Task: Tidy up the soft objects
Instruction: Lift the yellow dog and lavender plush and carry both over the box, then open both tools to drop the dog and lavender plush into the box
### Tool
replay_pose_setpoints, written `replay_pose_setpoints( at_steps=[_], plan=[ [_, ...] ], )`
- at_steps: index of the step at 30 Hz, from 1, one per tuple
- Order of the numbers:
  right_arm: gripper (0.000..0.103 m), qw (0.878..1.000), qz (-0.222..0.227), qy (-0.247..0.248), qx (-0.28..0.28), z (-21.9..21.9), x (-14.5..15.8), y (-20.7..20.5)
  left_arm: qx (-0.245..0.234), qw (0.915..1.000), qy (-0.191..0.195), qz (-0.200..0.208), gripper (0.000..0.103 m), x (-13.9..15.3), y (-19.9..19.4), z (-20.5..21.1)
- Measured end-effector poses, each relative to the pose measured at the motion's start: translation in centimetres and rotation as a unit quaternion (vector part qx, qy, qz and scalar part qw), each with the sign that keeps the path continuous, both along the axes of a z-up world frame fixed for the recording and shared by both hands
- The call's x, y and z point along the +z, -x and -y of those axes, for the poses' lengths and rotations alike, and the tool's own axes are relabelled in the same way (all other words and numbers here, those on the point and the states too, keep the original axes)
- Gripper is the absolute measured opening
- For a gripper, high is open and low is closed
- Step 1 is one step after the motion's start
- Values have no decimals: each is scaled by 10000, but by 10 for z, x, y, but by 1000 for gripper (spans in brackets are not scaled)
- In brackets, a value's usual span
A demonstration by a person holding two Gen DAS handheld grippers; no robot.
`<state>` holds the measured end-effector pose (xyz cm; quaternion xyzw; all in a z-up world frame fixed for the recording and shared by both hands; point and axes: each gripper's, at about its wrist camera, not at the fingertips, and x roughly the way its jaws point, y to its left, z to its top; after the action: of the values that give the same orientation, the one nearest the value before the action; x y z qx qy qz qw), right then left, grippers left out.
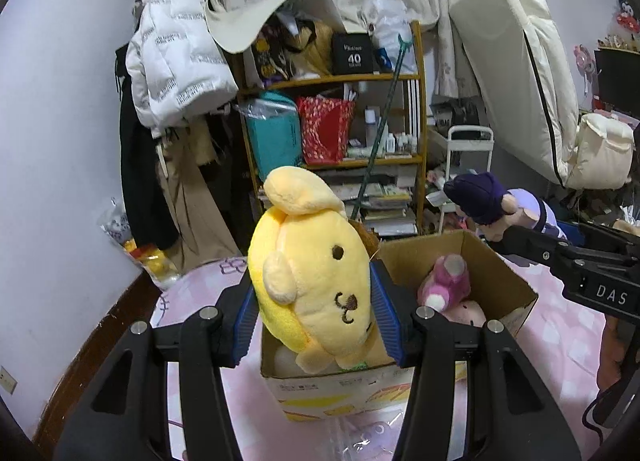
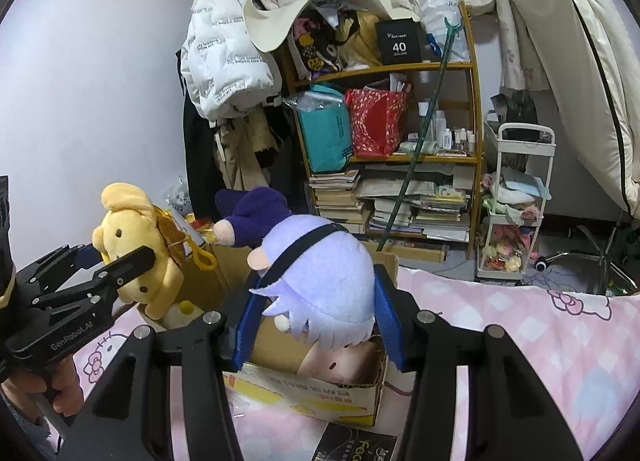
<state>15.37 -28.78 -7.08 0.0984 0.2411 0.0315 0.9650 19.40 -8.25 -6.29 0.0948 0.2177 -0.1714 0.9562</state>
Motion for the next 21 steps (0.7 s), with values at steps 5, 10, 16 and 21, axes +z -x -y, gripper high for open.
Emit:
replay_pose_setpoints(
  at_steps=[5,10,16,21],
  plan=[
    [54,9999,-94,51,23,-2,-9,-4,-51,9997,0,-224,51,-11,-6,5],
    [55,9998,-144,65,73,-4,-14,-6,-150,9995,-37,-261,52,-14,-6,10],
    [55,9996,-222,86,160,-8,-21,-6,-218,9994,35,-282,55,-17,-5,13],
    [58,9990,-378,61,226,-8,-27,-9,-181,9989,-208,-372,57,-22,-4,17]
  ],
)
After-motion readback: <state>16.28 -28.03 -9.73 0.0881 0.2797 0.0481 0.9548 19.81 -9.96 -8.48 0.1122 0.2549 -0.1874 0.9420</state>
